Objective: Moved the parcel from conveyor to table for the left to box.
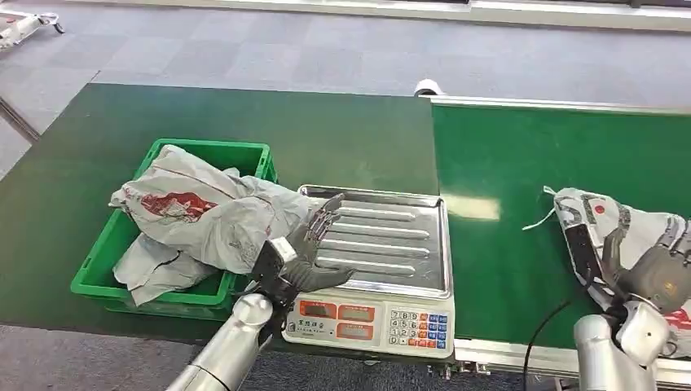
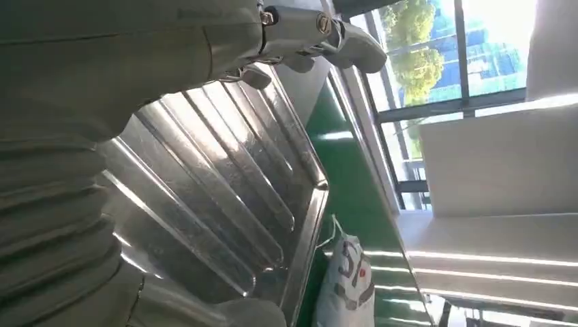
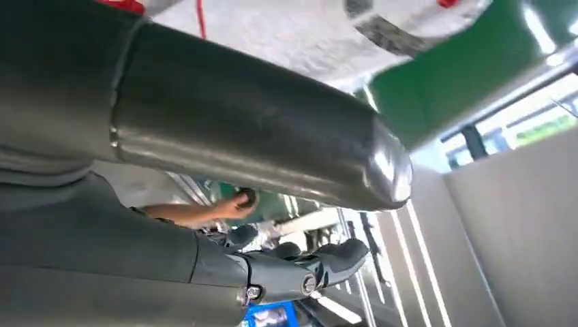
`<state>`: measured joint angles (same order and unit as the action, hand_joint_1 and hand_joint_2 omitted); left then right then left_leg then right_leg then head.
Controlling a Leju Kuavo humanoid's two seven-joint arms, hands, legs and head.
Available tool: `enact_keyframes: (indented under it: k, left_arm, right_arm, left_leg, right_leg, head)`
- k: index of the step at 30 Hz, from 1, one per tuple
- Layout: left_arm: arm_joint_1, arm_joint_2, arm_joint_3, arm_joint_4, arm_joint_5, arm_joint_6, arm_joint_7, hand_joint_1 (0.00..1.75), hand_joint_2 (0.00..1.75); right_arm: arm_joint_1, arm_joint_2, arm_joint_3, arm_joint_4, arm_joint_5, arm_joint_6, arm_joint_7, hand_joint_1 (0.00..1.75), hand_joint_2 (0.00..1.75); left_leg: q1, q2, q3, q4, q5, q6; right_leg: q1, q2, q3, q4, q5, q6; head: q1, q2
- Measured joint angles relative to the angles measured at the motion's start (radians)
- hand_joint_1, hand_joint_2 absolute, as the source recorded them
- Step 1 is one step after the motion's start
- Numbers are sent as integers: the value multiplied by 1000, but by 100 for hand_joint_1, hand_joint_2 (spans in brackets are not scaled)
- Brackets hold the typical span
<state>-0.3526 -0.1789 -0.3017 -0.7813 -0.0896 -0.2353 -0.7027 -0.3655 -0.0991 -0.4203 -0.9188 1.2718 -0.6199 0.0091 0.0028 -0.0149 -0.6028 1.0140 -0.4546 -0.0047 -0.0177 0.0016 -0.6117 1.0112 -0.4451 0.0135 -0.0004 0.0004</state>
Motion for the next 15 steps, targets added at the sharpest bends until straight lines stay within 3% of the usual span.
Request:
enact_keyframes:
  k: [6,7,15]
  left_arm:
    - [-1,0,0,1,-7,-5,0,0,175]
    - [-1,0,1,1,-7,-5,0,0,175]
    - [-1,0,15,1,-10,-5,0,0,175]
  right_arm:
    - [-37,-32,-27,129,-9,19,18,0,0]
    - [-42,-39,-34,159,-15,22,16,0,175]
    - [-86,-69,-55,299,-30,23,7,0,175]
  left_leg:
    - [0,0,0,0,0,0]
    - [0,0,0,0,0,0]
    - [0,1,0,0,0,0]
  right_leg:
    - [0,0,0,0,0,0]
    - [0,0,0,0,0,0]
    - [0,1,0,0,0,0]
  head:
    - [0,0]
    - [0,0]
    - [0,0]
